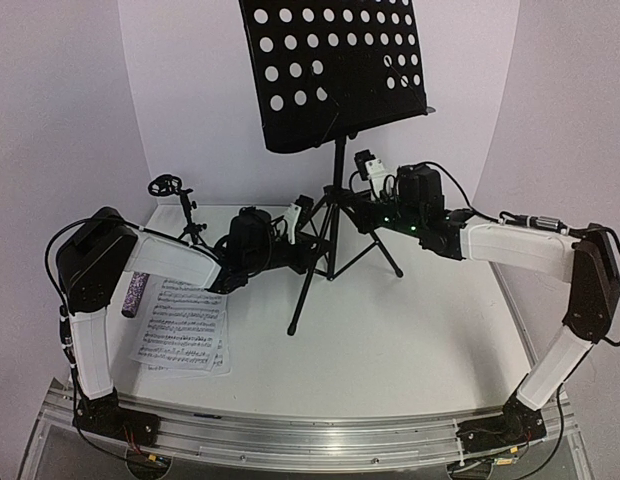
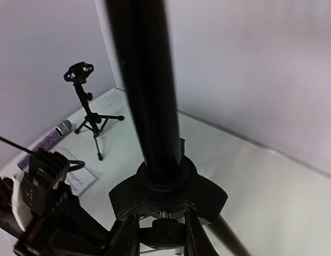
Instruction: Pack up the instrument practice props
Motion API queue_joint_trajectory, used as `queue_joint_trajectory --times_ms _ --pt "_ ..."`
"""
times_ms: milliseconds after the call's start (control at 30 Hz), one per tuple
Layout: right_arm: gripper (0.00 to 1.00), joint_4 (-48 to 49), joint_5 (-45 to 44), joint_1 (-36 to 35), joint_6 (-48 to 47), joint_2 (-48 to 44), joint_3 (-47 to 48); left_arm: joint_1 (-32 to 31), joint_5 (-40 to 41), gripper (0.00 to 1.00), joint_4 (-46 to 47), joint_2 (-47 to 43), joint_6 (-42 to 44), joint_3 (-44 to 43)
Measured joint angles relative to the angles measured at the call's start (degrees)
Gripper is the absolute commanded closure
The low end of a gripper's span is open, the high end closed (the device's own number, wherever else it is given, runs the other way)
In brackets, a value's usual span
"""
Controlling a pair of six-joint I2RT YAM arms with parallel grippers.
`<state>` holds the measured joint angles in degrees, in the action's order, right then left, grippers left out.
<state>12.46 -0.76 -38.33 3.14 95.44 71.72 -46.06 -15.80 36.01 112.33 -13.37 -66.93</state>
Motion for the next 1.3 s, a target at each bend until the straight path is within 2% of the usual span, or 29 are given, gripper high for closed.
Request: queue_joint_trajectory --times_ms 167,500,700,733,767,800,833,867,967,1000,1033,1167,1300 --pt "1.0 0.5 -3.1 -1.1 -24.7 -0.1 -0.3 0.5 -1.4 1.0 -0.1 -0.1 0.0 0.0" --pt "1.0 1.5 -14.6 -5.0 -65.5 0.3 -0.6 1.0 -3.3 1.0 -0.2 -0.1 0.3 0.0" --pt "1.0 2.4 -19.6 -6.6 -82.4 0.9 -0.6 1.2 -3.6 1.0 -0.2 -0.1 0.5 0.0" --pt "0.99 2.4 -20.1 -6.8 -84.3 0.9 -0.6 1.2 -3.6 1.0 -0.2 -0.1 0.5 0.0" --pt "0.92 2.4 -20.4 -6.8 -85.9 0.9 -0.6 1.2 -3.6 1.0 -0.2 -0.1 0.5 0.0" --pt "0.77 2.3 -20.6 -6.9 -87.4 0.9 -0.6 1.2 -3.7 1.0 -0.2 -0.1 0.5 0.0" --pt "0.59 2.3 -20.8 -7.0 -88.4 0.9 -0.6 1.2 -3.7 1.0 -0.2 -0.1 0.5 0.0" --pt "0.48 2.3 -20.9 -7.1 -88.7 0.9 -0.6 1.2 -3.7 1.0 -0.2 -0.1 0.5 0.0" --pt "0.28 1.6 -20.9 -7.7 -86.3 0.9 -0.6 1.2 -3.6 1.0 -0.2 -0.1 0.9 0.0" --pt "0.15 1.2 -20.9 -8.2 -83.5 0.9 -0.6 1.3 -3.6 1.0 -0.2 -0.1 1.0 0.0" --pt "0.1 0.8 -20.7 -8.7 -80.6 0.8 -0.6 1.3 -3.6 1.0 -0.2 -0.1 1.1 0.0" --pt "0.09 -4.6 -17.7 -9.7 -62.6 -4.1 -2.1 1.5 -3.7 1.0 -0.2 -0.1 1.3 0.0" --pt "0.13 -12.4 -11.4 -7.1 -45.2 -13.3 -4.2 1.7 -4.1 1.0 -0.1 -0.1 1.4 0.0"
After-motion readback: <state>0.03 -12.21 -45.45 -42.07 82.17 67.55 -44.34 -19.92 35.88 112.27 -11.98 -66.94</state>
